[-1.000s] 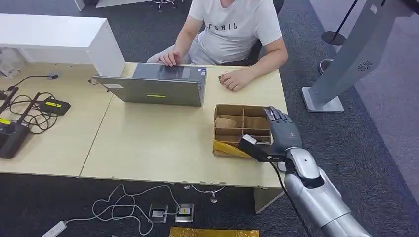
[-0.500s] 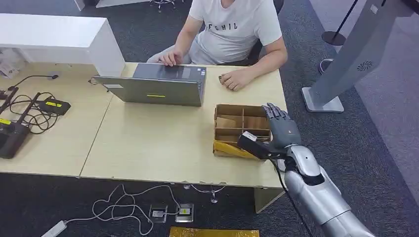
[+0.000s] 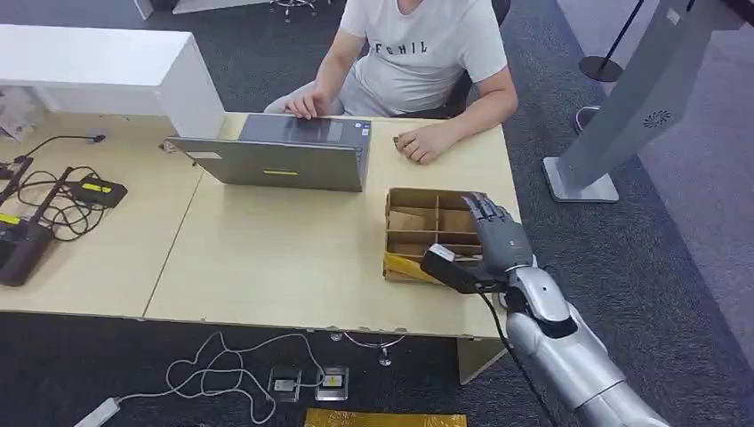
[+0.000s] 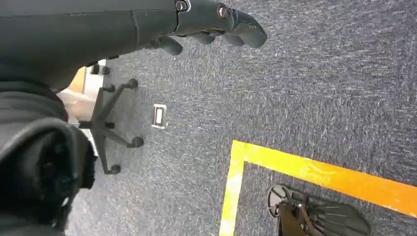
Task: Pass the card to the sensor for recognition and then transmit it.
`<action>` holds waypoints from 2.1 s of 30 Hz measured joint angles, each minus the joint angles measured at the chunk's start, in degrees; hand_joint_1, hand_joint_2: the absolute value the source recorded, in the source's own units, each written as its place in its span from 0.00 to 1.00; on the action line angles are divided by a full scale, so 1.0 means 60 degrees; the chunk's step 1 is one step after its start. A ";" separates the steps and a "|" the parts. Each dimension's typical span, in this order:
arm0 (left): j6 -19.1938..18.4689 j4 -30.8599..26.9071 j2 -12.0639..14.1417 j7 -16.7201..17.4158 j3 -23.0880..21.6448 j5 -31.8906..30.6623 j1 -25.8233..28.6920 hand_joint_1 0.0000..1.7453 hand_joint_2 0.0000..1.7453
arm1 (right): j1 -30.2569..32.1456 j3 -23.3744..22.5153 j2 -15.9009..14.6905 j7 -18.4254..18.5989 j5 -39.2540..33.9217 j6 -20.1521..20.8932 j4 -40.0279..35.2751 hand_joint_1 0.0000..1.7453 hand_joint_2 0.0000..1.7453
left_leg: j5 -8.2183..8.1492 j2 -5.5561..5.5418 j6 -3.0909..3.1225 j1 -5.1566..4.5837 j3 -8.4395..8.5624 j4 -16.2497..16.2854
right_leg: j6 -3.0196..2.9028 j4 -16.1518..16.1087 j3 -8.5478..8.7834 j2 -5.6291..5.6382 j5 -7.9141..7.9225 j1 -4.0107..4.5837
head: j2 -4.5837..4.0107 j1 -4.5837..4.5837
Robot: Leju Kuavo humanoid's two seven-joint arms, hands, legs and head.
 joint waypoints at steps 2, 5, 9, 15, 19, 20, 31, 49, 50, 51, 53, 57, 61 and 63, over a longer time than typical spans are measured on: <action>-0.0004 0.0000 0.0007 0.0000 0.0000 -0.0011 -0.0001 0.00 0.00 | 0.0002 0.0077 0.0000 0.0077 0.0000 0.0051 0.0000 0.00 1.00 | 0.0000 0.0000 0.0000 0.0000 0.0000 0.0000 | 0.0000 0.0000 0.0000 0.0001 0.0000 0.0000 | 0.0000 0.0000; 0.0000 0.0000 0.0015 0.0000 0.0000 -0.0011 0.0000 0.00 0.00 | 0.0004 0.0190 0.0004 0.0171 -0.0033 0.0197 0.0000 0.00 1.00 | 0.0000 0.0000 0.0000 -0.0001 0.0000 0.0000 | 0.0000 0.0000 0.0000 0.0000 0.0000 -0.0001 | 0.0000 0.0000; 0.0004 0.0000 0.0015 0.0000 0.0000 -0.0007 0.0000 0.00 0.00 | -0.0016 0.0328 0.0004 0.0244 -0.0058 0.0263 0.0000 0.00 1.00 | 0.0000 0.0000 0.0000 0.0000 0.0000 0.0000 | 0.0000 0.0000 0.0001 0.0001 0.0000 0.0000 | 0.0000 0.0004; -0.0076 0.0000 0.0066 0.0000 0.0000 0.0011 0.0013 0.00 0.00 | -0.0047 0.0455 -0.0265 0.0703 0.0000 0.0823 -0.0273 0.00 1.00 | 0.0000 0.0000 0.0000 -0.0001 -0.0001 0.0001 | 0.0000 0.0000 0.0001 -0.0004 0.0000 -0.0001 | 0.0000 0.0004; -0.0098 0.0000 0.0117 0.0000 0.0000 0.0014 0.0017 0.00 0.00 | -0.0073 0.0466 -0.0546 0.0845 0.0000 0.1162 -0.0663 0.00 1.00 | 0.0000 0.0003 0.0000 -0.0001 0.0002 0.0001 | 0.0000 0.0000 0.0000 0.0002 0.0000 -0.0001 | 0.0000 0.0000; -0.0106 -0.0003 0.0124 0.0000 0.0000 0.0011 0.0017 0.00 0.00 | -0.0072 0.0466 -0.0590 0.0849 0.0000 0.1206 -0.0736 0.00 1.00 | 0.0000 0.0002 0.0000 -0.0001 0.0002 0.0001 | 0.0000 0.0000 -0.0001 0.0002 0.0000 -0.0001 | 0.0000 0.0000; -0.0157 0.0000 0.0208 0.0004 0.0000 0.0022 0.0019 0.00 0.00 | -0.0217 0.0434 -0.1439 0.0787 0.0022 0.2000 -0.1869 0.00 1.00 | 0.0000 0.0001 0.0000 -0.0001 0.0002 0.0001 | 0.0000 0.0000 0.0001 0.0001 0.0000 -0.0001 | 0.0000 -0.0004; -0.0186 0.0000 0.0240 0.0007 0.0000 0.0124 0.0017 0.00 0.00 | -0.0249 0.0813 -0.1555 0.0485 -0.0332 0.1822 -0.2080 0.00 1.00 | 0.0000 0.0001 0.0000 -0.0001 0.0001 0.0001 | 0.0000 0.0000 0.0000 0.0001 0.0000 0.0000 | 0.0000 0.0000; -0.0182 0.0000 0.0240 0.0007 0.0000 0.0124 0.0017 0.00 0.00 | -0.0247 0.0849 -0.1563 0.0477 -0.0332 0.1818 -0.2080 0.00 1.00 | 0.0000 0.0001 0.0000 -0.0001 0.0001 0.0001 | 0.0000 0.0000 0.0000 0.0001 0.0000 0.0000 | 0.0000 0.0000; -0.0186 0.0000 0.0240 0.0007 0.0000 0.0127 0.0017 0.00 0.00 | -0.0246 0.0867 -0.1570 0.0467 -0.0332 0.1818 -0.2080 0.00 1.00 | 0.0000 0.0001 0.0000 -0.0001 0.0001 0.0001 | 0.0000 0.0000 0.0000 0.0000 0.0000 0.0000 | 0.0000 0.0000; -0.0182 0.0000 0.0240 0.0007 0.0000 0.0146 0.0018 0.00 0.00 | -0.0246 0.0882 -0.1577 0.0466 -0.0332 0.1814 -0.2080 0.00 1.00 | 0.0000 0.0001 0.0000 0.0000 0.0001 0.0001 | 0.0000 0.0000 0.0000 0.0000 0.0000 0.0000 | 0.0000 0.0003; -0.0182 0.0000 0.0240 0.0007 0.0000 0.0149 0.0017 0.00 0.00 | -0.0246 0.0980 -0.1606 0.0466 -0.0335 0.1814 -0.2077 0.00 1.00 | 0.0000 0.0001 0.0000 0.0000 0.0001 0.0000 | 0.0000 0.0000 0.0000 0.0001 0.0000 0.0000 | 0.0000 0.0000; -0.0182 0.0000 0.0240 0.0007 0.0000 0.0160 0.0017 0.00 0.00 | -0.0234 0.1006 -0.1606 0.0466 -0.0357 0.1811 -0.2037 0.00 1.00 | 0.0000 0.0001 0.0000 0.0000 0.0001 0.0000 | 0.0000 0.0000 0.0000 0.0001 0.0000 0.0000 | 0.0000 0.0000; -0.0182 0.0000 0.0240 0.0007 0.0000 0.0160 0.0017 0.00 0.00 | -0.0173 0.1017 -0.1603 0.0488 -0.0423 0.1811 -0.2000 0.00 1.00 | 0.0000 0.0001 0.0000 0.0000 0.0001 0.0000 | 0.0000 0.0000 0.0000 0.0000 0.0000 0.0000 | 0.0000 0.0000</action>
